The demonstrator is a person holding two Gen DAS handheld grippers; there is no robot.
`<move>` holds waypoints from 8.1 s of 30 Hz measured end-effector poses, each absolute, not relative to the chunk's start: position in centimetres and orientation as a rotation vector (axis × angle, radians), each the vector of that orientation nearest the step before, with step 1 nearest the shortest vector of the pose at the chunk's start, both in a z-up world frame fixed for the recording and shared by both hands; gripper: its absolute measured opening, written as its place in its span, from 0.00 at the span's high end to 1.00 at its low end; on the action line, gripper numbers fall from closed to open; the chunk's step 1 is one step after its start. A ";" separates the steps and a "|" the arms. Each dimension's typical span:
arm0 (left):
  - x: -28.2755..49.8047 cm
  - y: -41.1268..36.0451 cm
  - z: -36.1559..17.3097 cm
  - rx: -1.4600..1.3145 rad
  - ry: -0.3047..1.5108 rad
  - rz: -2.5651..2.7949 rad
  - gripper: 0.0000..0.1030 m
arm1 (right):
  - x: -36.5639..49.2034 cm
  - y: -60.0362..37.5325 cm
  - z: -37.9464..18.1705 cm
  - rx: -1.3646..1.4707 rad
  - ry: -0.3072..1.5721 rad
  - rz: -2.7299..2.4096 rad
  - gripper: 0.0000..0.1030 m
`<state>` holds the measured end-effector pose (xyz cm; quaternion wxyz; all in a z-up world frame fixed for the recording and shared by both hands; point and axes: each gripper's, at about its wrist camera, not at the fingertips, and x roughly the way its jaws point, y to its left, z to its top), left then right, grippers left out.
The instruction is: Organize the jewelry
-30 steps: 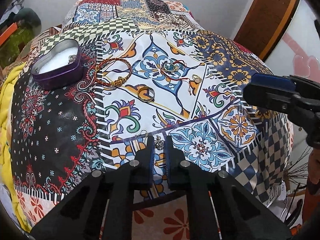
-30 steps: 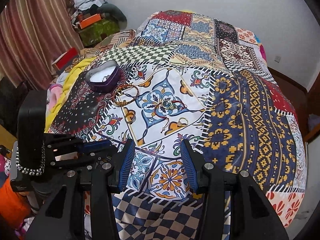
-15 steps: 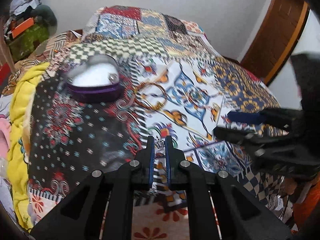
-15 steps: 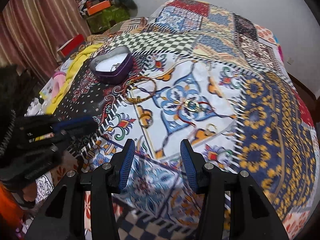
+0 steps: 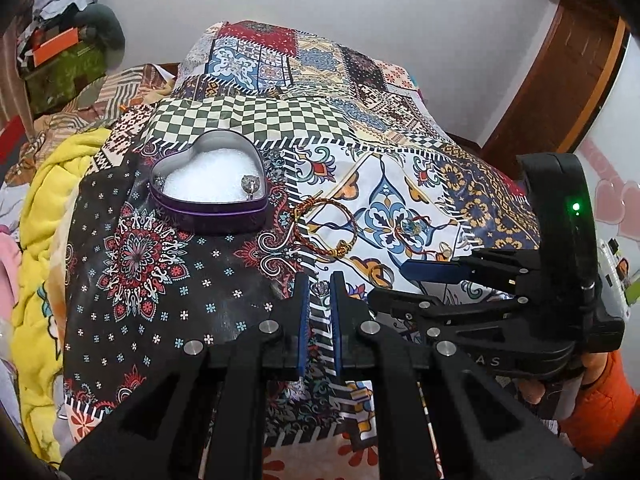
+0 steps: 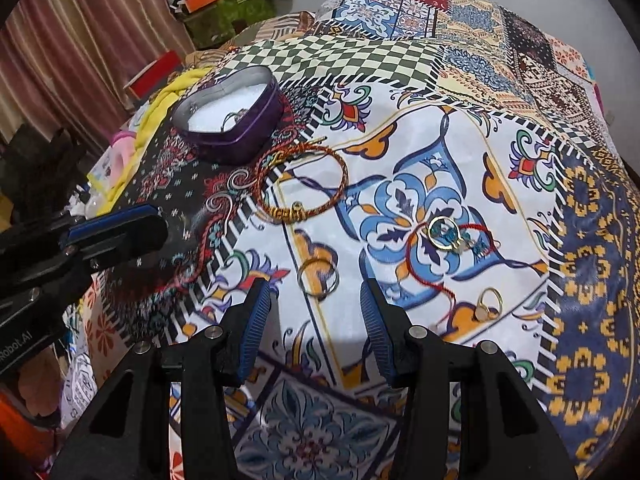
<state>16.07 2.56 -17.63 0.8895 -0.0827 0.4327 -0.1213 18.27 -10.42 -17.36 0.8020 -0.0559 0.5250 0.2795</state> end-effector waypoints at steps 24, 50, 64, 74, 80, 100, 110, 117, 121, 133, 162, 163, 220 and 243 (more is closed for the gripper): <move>15.2 4.3 -14.0 -0.159 0.809 -0.188 0.92 | 17.5 -10.1 -12.9 -0.148 0.950 0.572 0.81; 17.1 9.2 -7.4 -0.172 0.581 -0.080 0.92 | 19.1 -6.7 -3.8 -0.092 0.662 0.629 0.81; 21.4 10.7 -10.9 -0.169 0.667 -0.094 0.92 | 22.1 -2.7 -7.5 -0.147 0.747 0.704 0.81; 23.7 11.8 -14.1 -0.198 0.751 -0.093 0.92 | 24.0 -0.4 -10.8 -0.198 0.833 0.720 0.81; 24.3 12.0 -14.4 -0.208 0.761 -0.113 0.92 | 24.9 0.1 -12.2 -0.209 0.869 0.718 0.81; 22.7 12.8 -10.9 -0.194 0.699 -0.040 0.85 | 23.9 -0.4 -9.9 -0.256 0.840 0.714 0.80; 20.2 10.0 -7.4 -0.155 0.641 -0.067 0.75 | 22.2 -6.4 -4.0 -0.169 0.735 0.615 0.80; 18.6 6.7 -6.4 -0.099 0.640 -0.106 0.68 | 20.7 -10.5 -2.0 -0.126 0.707 0.548 0.77; 18.2 4.8 -6.7 -0.074 0.666 -0.128 0.62 | 19.8 -12.8 -1.7 -0.107 0.699 0.505 0.65; 18.4 0.4 -10.6 -0.026 0.801 -0.177 0.39 | 18.8 -18.2 -3.0 -0.058 0.746 0.416 0.63; 22.2 -2.0 -21.5 0.021 1.026 -0.183 0.34 | 20.3 -19.1 -15.3 -0.131 1.128 0.460 0.63; 22.4 -2.0 -21.5 0.018 1.023 -0.185 0.34 | 20.4 -19.0 -15.6 -0.137 1.135 0.465 0.63; 17.6 2.3 -7.5 -0.007 0.649 -0.132 0.91 | 18.5 -13.9 -3.3 -0.090 0.722 0.550 0.83; 19.2 9.8 -8.8 -0.090 0.635 -0.027 0.91 | 21.1 -5.8 -5.2 -0.104 0.749 0.689 0.83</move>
